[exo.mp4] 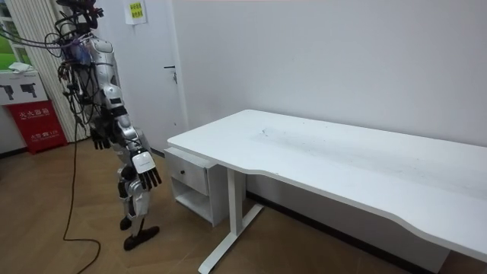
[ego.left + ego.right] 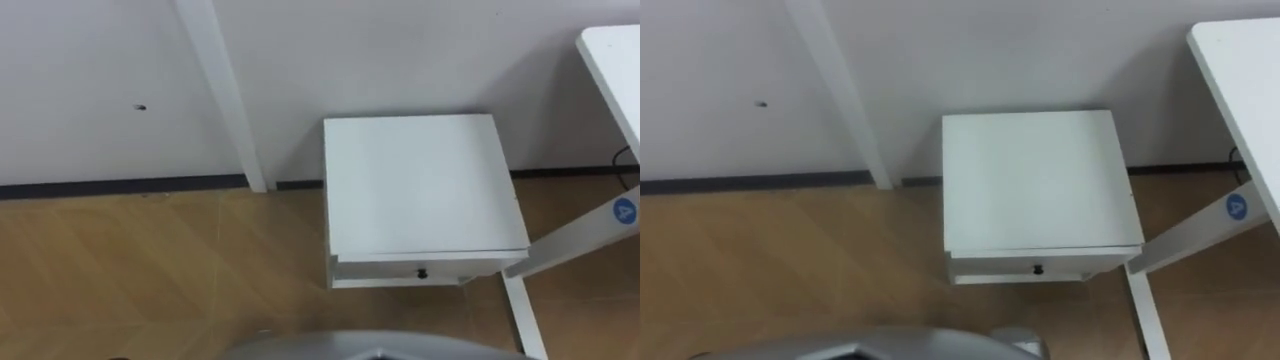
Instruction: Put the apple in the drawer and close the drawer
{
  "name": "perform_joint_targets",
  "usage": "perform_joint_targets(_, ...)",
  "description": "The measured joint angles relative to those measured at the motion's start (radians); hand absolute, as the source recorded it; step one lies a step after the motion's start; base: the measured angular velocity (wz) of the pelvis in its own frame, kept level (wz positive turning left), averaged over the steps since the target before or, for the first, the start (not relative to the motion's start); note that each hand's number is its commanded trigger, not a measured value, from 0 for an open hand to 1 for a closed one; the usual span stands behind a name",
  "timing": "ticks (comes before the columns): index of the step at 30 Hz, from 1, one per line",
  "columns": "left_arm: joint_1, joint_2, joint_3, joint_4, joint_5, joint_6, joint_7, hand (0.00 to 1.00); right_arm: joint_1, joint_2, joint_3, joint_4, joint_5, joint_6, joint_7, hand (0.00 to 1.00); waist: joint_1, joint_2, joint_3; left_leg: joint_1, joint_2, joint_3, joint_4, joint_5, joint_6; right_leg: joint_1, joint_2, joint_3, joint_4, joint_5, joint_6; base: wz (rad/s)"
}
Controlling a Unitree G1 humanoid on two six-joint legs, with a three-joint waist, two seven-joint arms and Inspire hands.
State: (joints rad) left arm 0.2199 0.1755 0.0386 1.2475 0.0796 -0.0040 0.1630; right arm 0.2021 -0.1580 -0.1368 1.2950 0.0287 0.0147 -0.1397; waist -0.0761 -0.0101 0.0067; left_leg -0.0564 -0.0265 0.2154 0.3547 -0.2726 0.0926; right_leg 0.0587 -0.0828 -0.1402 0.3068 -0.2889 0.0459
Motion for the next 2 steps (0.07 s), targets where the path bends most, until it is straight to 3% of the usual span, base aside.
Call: perform_joint_targets(2,-0.006,0.0,0.002,0.0,0.0,0.0,0.0,0.0,0.005,0.0,0.0,0.002,-0.005,0.0,0.017,0.0,-0.001,0.001,0.0003,0.001,0.0,0.0,-0.002,0.0,0.0,0.001,0.0,-0.003,-0.002,0.0,0.0,0.0)
